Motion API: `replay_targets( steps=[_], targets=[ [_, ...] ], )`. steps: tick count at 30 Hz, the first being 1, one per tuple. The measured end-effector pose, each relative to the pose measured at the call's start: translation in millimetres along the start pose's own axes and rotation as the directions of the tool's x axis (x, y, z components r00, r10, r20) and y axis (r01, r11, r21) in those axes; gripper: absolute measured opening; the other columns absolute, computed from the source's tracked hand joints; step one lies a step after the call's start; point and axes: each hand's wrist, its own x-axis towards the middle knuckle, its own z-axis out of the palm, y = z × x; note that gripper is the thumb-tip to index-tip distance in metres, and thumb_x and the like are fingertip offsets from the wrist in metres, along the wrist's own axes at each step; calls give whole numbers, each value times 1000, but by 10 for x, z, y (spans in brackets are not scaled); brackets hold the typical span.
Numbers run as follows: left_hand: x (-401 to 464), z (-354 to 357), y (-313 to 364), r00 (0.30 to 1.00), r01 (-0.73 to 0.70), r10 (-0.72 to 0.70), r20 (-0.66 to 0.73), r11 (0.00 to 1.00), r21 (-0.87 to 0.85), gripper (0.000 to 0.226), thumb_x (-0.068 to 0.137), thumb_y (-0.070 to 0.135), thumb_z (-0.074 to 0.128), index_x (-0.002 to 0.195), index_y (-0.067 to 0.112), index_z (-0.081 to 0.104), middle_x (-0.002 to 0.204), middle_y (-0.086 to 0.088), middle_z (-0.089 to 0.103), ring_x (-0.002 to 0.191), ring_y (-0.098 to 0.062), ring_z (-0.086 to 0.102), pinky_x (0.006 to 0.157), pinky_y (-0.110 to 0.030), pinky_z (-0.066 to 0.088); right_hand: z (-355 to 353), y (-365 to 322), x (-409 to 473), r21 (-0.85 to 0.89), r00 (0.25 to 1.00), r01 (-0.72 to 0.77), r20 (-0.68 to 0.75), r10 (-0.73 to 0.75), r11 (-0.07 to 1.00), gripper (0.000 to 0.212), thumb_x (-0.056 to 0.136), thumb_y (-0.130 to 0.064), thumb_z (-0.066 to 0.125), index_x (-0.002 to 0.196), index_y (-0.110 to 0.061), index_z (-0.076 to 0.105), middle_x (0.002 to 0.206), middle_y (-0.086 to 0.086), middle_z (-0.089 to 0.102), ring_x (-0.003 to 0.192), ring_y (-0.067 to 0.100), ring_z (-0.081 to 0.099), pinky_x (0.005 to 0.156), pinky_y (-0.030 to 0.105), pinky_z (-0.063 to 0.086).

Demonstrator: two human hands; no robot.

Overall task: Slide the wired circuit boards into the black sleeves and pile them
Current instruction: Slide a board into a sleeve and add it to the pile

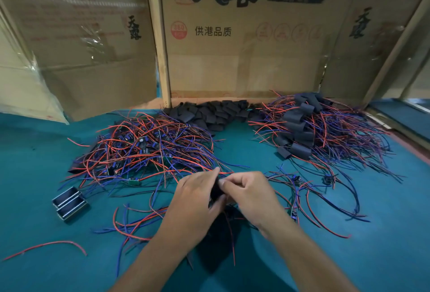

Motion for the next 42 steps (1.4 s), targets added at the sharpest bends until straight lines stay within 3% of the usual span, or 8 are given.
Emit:
replay_targets(
  steps=[5, 9, 13, 17, 20, 25, 34, 42],
  targets=[
    [-52, -90, 55, 996, -52, 41, -85, 991, -122, 48, 92, 32, 68, 137, 24, 55, 127, 17, 57, 125, -2, 42, 109, -14, 22, -84, -39, -32, 502, 943, -262, 313, 110, 824, 31, 90, -21, 66, 92, 10, 62, 75, 18, 63, 62, 21, 59, 68, 29, 55],
    [-84, -166, 123, 986, -164, 160, -34, 977, -137, 55, 95, 47, 57, 145, 27, 45, 140, 22, 44, 131, 28, 13, 113, -8, 4, -196, -41, -23, 569, 837, -419, 544, 58, 708, 17, 88, -21, 65, 95, -9, 57, 72, 4, 65, 63, 12, 63, 76, 33, 57],
    [88, -349, -106, 982, -174, 180, 64, 981, -81, 68, 95, 56, 53, 154, 31, 31, 157, 20, 31, 146, 5, 18, 120, -23, 8, -212, 47, 32, 685, 867, -421, 497, 41, 594, 28, 84, -12, 70, 109, -2, 59, 78, 7, 62, 61, 14, 61, 70, 32, 57],
    [516, -764, -682, 962, 225, -202, -186, 968, 109, 32, 101, 17, 54, 132, 12, 59, 133, -8, 60, 125, -26, 49, 106, -37, 36, -255, 128, 109, 734, 932, -335, 348, 96, 591, 19, 78, -8, 68, 94, 2, 71, 79, 13, 59, 64, 19, 61, 67, 31, 58],
    [658, -890, -1049, 951, 307, -258, -173, 861, 405, 28, 98, 13, 57, 124, 4, 65, 124, -18, 62, 116, -39, 52, 100, -51, 41, -257, 152, 122, 743, 938, -332, 324, 121, 581, 18, 77, -9, 70, 93, -1, 73, 82, 12, 66, 65, 18, 64, 61, 28, 57],
    [709, -883, -1220, 962, 270, -248, -112, 820, 505, 21, 91, 11, 70, 110, 4, 68, 108, -19, 63, 105, -41, 56, 87, -51, 46, -277, 201, 123, 595, 942, -326, 267, 202, 734, 17, 97, -11, 57, 109, -2, 66, 94, 14, 73, 58, 14, 58, 41, 18, 35],
    [879, -1055, -1141, 972, 180, -235, 13, 778, 602, 20, 91, 12, 69, 84, 10, 50, 94, -12, 55, 89, -32, 54, 73, -41, 43, -283, 158, 143, 746, 938, -339, 314, 146, 573, 32, 105, -1, 31, 131, -1, 50, 117, 27, 65, 89, 34, 70, 66, 29, 56],
    [887, -1124, -917, 981, 188, -170, -89, 753, 630, 10, 95, 25, 64, 96, 18, 58, 93, -6, 68, 94, -33, 61, 72, -38, 36, -318, 214, 151, 728, 927, -368, 337, 165, 578, 36, 104, 2, 30, 137, 1, 45, 116, 28, 66, 88, 36, 69, 60, 30, 53]
  ],
)
